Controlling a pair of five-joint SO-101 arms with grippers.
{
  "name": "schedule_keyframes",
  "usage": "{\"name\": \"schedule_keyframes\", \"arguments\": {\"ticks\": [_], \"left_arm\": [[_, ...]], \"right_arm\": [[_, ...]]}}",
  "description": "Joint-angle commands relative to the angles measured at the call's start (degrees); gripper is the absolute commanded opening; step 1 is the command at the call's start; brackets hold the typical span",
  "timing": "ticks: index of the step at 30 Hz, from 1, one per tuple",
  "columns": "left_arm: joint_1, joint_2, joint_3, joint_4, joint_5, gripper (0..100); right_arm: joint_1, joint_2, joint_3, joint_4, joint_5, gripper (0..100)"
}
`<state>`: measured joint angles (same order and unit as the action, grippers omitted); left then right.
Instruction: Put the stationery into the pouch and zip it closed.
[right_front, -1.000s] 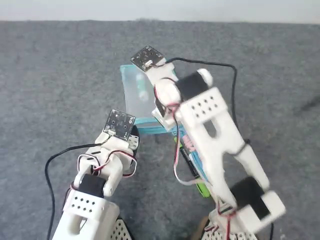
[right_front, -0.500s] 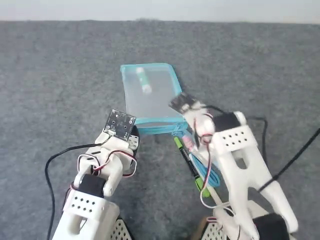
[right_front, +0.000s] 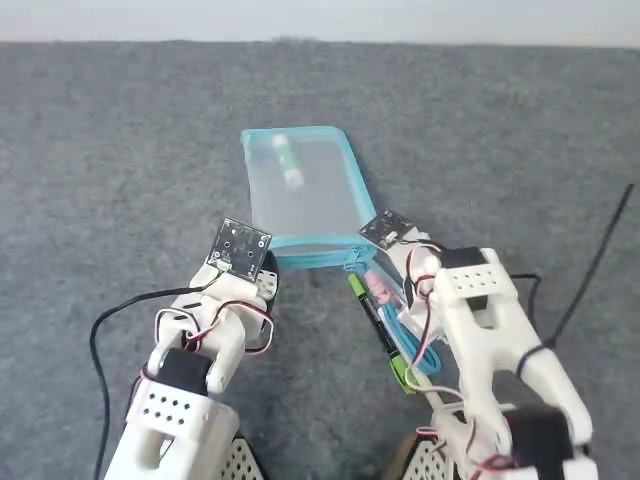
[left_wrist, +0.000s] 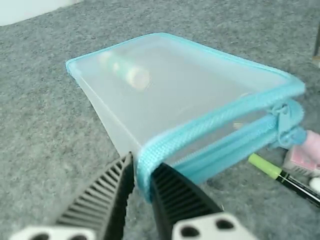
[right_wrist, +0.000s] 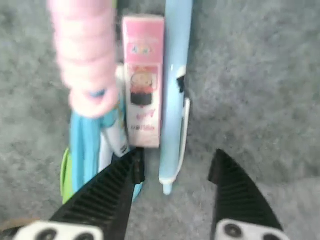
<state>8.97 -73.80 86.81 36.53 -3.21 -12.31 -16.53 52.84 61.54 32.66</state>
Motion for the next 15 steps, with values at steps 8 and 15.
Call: {"name": "schedule_keyframes", "arguments": {"ticks": [8,15], "left_arm": [[0.0,-1.3,-0.4,-1.3,-0.5,1],[0.0,-1.3,-0.4,-1.4,-0.5,1]], "right_arm": [[0.8,6.6,-0.5,-4.6,0.5,14.0],[4.3,6.6,-2.5,-4.0,-6.1,1.2]]}}
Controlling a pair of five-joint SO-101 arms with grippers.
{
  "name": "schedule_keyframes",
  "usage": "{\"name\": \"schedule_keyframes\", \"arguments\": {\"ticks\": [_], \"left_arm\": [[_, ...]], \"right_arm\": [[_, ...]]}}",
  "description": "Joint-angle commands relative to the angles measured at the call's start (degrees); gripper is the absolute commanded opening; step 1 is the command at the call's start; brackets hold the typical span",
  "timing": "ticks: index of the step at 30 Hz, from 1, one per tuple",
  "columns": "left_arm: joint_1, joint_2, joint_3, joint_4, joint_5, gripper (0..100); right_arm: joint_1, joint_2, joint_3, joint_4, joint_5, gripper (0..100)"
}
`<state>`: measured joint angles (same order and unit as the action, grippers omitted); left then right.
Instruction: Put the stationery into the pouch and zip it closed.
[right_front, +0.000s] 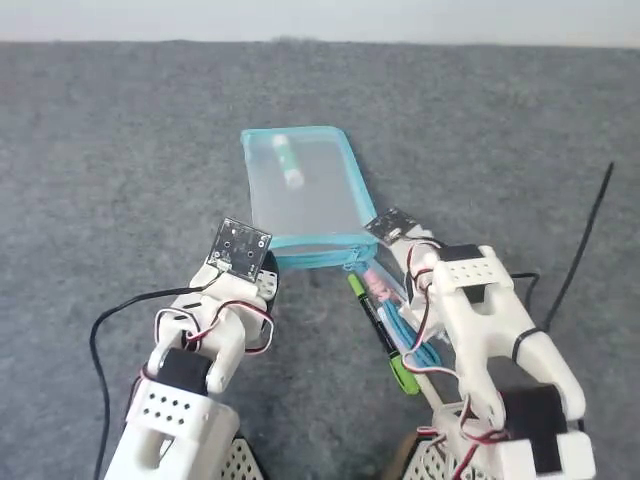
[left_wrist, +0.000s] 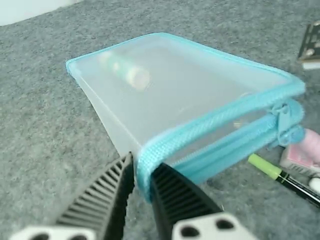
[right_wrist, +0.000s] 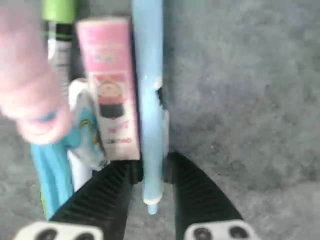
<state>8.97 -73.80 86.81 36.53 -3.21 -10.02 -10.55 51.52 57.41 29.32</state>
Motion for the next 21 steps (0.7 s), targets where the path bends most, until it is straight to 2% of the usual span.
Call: {"name": "schedule_keyframes", "arguments": {"ticks": [1,7,17,21], "left_arm": [[0.0,-1.3,-0.4,-1.3,-0.5,1],[0.0,-1.3,-0.4,-1.3,-0.5,1],[0.1,-1.3,0.4,-1.6,-0.5,1],[0.1,-1.3,0.3,-3.0,-0.3,1]], "right_arm": [[3.6,0.7,-1.5,0.1,-3.3,1.1],[8.5,0.6,-4.3,1.4,-6.2,0.6],[8.6,0.2,-6.2,3.7,-6.2,0.6],[8.7,-4.8,-6.6,6.5,-6.3,0.6]]}}
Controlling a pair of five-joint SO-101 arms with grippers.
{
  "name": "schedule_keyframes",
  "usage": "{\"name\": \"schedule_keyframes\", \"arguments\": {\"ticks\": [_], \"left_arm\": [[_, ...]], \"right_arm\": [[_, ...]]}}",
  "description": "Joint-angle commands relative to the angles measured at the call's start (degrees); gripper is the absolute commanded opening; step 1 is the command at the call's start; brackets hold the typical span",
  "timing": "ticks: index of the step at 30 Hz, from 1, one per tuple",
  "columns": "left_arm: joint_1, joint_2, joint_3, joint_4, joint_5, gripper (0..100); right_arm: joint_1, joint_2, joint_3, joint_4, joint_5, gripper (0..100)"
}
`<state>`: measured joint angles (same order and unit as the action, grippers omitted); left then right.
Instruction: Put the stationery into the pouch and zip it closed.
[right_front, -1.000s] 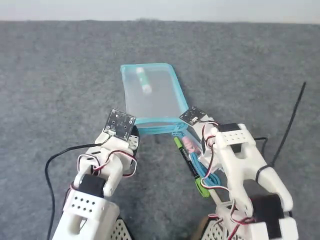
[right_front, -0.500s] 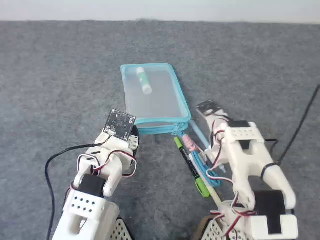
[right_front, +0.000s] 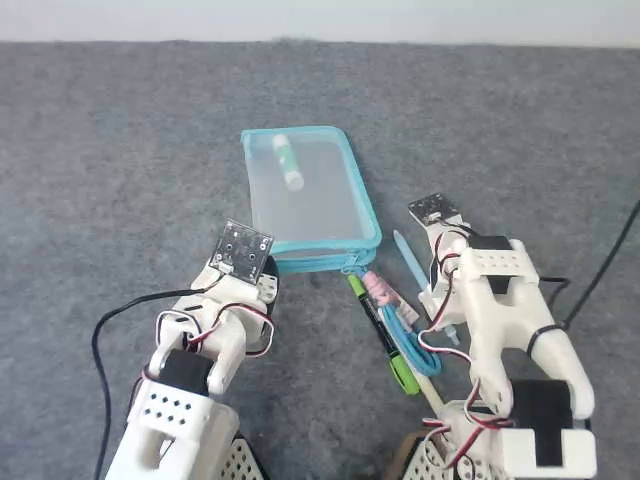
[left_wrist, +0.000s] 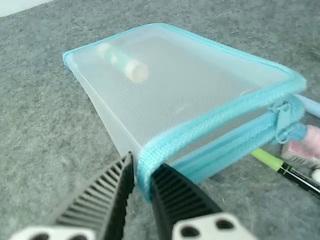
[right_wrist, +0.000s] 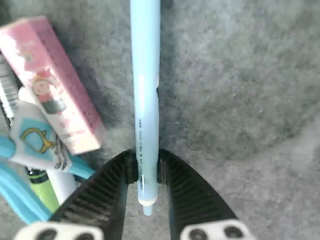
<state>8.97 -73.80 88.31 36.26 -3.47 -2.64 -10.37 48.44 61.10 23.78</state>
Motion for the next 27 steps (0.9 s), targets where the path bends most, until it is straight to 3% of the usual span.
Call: {"name": "schedule_keyframes", "arguments": {"ticks": [1,10,14,20,23,27], "left_arm": [[0.1,-1.3,-1.2,-2.7,0.0,1],[0.4,-1.3,-1.0,-2.7,0.2,1],[0.4,-1.2,-1.0,-2.8,0.2,1],[-0.4,-1.1,-2.1,-2.6,2.5,1],[-4.5,-1.0,-2.4,-2.7,3.9,1],[-6.0,-1.0,-2.3,-2.8,3.9,1]], "right_arm": [[1.3,-7.1,-3.7,4.5,-0.8,0.6],[-1.2,-31.3,-5.7,18.7,-0.8,0.6],[-10.1,-39.9,-5.5,24.8,-0.6,0.6],[-24.6,-44.3,-5.6,25.7,-0.3,0.6],[-31.1,-44.3,-5.8,25.4,-0.4,0.6],[-33.8,-44.0,-7.8,26.1,-0.6,0.6]]}}
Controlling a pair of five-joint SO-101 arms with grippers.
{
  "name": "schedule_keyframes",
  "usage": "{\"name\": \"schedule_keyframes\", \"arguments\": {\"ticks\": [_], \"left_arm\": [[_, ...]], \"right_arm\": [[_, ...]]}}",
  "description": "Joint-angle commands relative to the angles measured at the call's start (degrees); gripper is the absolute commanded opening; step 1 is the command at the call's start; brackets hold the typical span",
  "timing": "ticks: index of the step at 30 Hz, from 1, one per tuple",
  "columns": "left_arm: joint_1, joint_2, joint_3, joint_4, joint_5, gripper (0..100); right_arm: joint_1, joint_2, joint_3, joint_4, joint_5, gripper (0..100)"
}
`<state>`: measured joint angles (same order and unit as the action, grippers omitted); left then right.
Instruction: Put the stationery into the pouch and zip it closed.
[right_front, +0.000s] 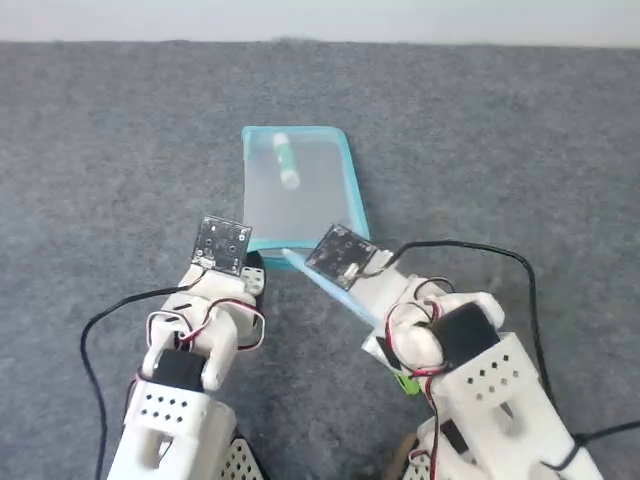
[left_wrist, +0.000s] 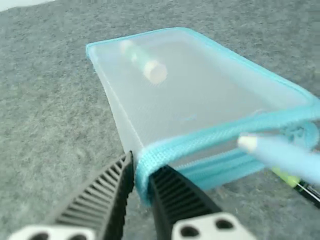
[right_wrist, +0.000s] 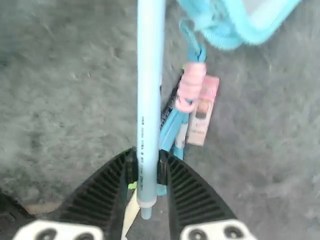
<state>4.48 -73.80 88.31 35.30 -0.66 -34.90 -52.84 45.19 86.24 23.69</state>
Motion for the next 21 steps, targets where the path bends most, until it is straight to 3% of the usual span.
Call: {"name": "schedule_keyframes", "arguments": {"ticks": [1,12,21], "left_arm": [[-1.5,-1.1,-2.3,-1.8,1.1,1],[-1.6,-1.2,-2.2,-1.8,1.0,1],[-1.4,-1.1,-2.1,-1.8,1.0,1]], "right_arm": [[-1.5,-0.9,-5.1,1.5,-0.5,0.6],[-1.3,13.4,-9.6,3.5,-0.6,0.6],[1.5,23.6,-16.8,0.7,-4.8,0.6]]}}
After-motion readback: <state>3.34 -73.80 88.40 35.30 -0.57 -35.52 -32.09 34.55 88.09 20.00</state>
